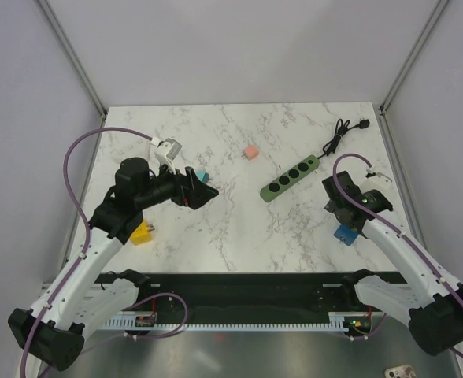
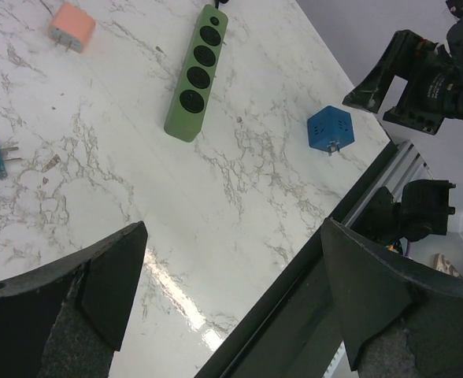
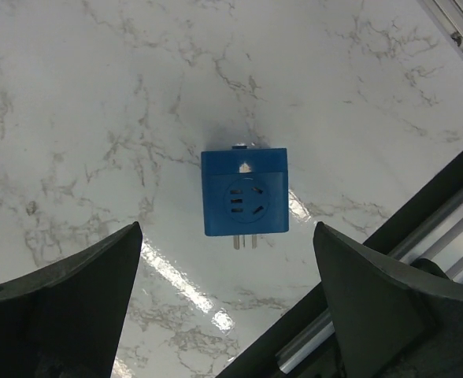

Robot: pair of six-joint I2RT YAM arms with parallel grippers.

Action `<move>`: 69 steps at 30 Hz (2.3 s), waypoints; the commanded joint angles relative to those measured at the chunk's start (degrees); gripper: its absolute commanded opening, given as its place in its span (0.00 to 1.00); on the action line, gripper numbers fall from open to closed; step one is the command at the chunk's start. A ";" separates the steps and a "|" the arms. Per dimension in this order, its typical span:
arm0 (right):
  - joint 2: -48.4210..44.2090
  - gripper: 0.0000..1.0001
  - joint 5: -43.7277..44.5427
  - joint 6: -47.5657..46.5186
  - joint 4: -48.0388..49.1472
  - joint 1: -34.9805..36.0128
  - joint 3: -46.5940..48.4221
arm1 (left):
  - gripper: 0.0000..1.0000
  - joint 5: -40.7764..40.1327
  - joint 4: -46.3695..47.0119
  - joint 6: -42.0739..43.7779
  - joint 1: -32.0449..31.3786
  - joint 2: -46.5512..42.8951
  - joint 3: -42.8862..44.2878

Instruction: Insert the plug

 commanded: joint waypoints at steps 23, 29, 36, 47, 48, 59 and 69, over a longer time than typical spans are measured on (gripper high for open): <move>12.16 0.97 -1.41 -3.06 10.58 -7.49 -7.24 | 0.98 1.21 4.08 1.49 0.13 -0.98 -0.56; 16.12 0.91 -3.26 -4.55 12.34 -8.55 -6.54 | 0.98 2.35 4.35 1.13 0.21 -1.24 -0.91; 10.77 0.68 -14.92 -11.65 20.93 -8.55 -7.59 | 0.97 1.92 4.52 1.40 0.13 -2.64 -1.52; -0.74 0.40 -46.65 -13.67 34.74 -7.76 -14.70 | 0.94 2.26 4.08 -0.80 0.13 0.16 -1.09; -3.80 0.40 -48.68 -14.30 37.97 -7.58 -15.32 | 0.93 2.87 4.08 -1.76 0.13 0.60 -0.74; -19.03 0.34 -69.60 -5.09 70.85 -7.14 -19.28 | 0.90 21.76 18.80 -16.51 0.04 7.54 -1.17; -24.40 0.34 -72.86 2.83 86.61 -6.09 -17.44 | 0.97 26.88 40.73 -28.59 -3.82 11.50 -1.18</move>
